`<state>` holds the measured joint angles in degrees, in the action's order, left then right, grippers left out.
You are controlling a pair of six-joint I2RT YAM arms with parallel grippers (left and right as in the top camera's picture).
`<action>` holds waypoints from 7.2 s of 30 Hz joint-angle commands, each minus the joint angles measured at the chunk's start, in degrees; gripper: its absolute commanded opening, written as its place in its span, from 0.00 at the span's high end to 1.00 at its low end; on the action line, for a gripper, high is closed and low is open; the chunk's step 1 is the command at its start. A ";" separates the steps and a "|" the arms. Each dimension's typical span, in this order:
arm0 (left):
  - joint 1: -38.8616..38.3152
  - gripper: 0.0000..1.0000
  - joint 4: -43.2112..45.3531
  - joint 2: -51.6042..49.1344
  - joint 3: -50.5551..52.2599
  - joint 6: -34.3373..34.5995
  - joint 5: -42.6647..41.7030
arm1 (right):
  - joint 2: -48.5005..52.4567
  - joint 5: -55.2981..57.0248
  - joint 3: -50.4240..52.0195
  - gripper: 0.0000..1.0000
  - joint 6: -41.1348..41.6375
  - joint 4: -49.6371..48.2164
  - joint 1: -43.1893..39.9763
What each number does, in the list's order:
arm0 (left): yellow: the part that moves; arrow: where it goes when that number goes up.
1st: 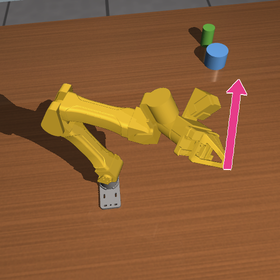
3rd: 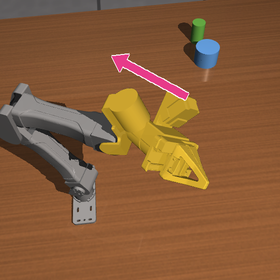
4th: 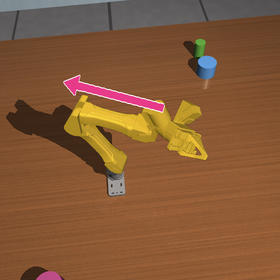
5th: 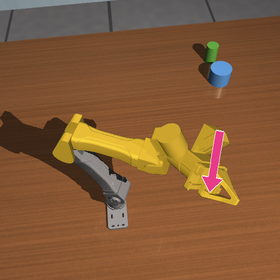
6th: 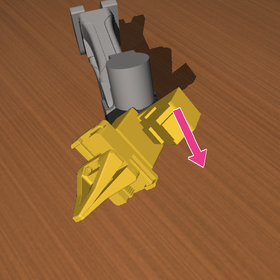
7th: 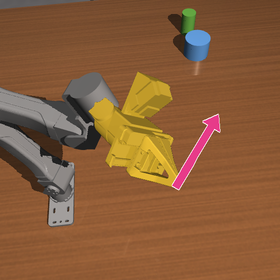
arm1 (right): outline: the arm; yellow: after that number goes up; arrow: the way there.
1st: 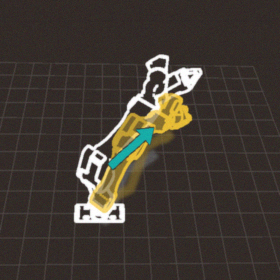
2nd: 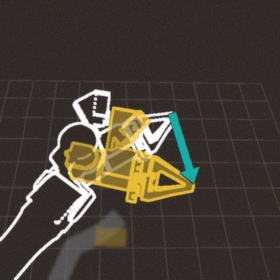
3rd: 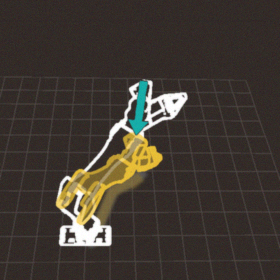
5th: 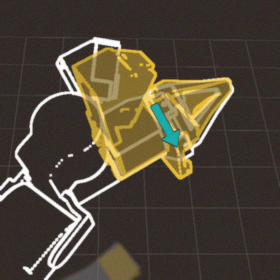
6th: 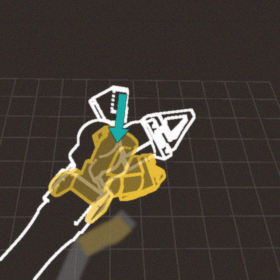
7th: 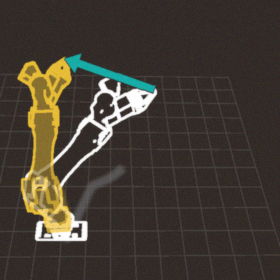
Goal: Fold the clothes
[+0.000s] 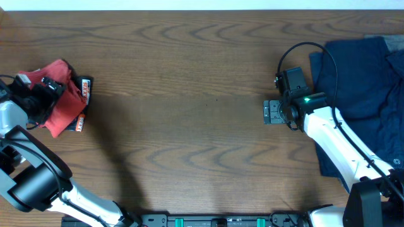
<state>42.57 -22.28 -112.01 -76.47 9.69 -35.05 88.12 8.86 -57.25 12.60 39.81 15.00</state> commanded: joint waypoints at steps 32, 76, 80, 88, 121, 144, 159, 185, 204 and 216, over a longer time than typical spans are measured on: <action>-47.23 0.02 -25.77 4.72 0.50 -5.46 20.02 | -0.13 -24.63 -0.39 0.01 3.67 -5.38 -12.50; -50.80 0.02 -21.77 76.13 30.47 2.23 28.26 | -54.42 -10.58 16.94 0.01 4.11 3.06 -19.65; -50.80 0.02 -21.79 75.65 30.47 2.23 28.26 | -54.38 -10.58 16.94 0.01 4.11 3.48 -19.65; -50.80 0.02 -21.79 75.60 30.47 2.23 28.26 | -54.38 -10.58 16.94 0.01 4.11 3.48 -19.65; -50.80 0.02 -21.79 75.60 30.47 2.23 28.26 | -87.84 -12.15 48.89 0.01 -5.75 -22.86 -11.67; -50.80 0.02 -21.79 75.60 30.47 2.23 28.26 | -87.80 -12.22 56.94 0.01 -13.51 -35.80 -11.23; -50.80 0.02 -21.79 75.60 30.47 2.23 28.26 | -87.78 -12.22 56.94 0.01 -13.51 -35.80 -11.23; -42.49 0.02 -8.83 99.32 58.12 -2.82 31.28 | -87.78 -12.22 56.94 0.01 -13.51 -35.80 -11.23; -42.21 0.02 18.53 111.91 76.24 -13.99 31.32 | -87.78 -12.22 56.94 0.01 -13.51 -35.80 -11.23; -42.38 0.02 18.53 111.91 76.24 -16.09 31.47 | -87.78 -12.22 56.94 0.01 -13.51 -35.80 -11.23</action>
<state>0.01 -1.98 -0.71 -1.32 -5.06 -3.64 0.67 -3.95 -0.56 -0.30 3.95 3.09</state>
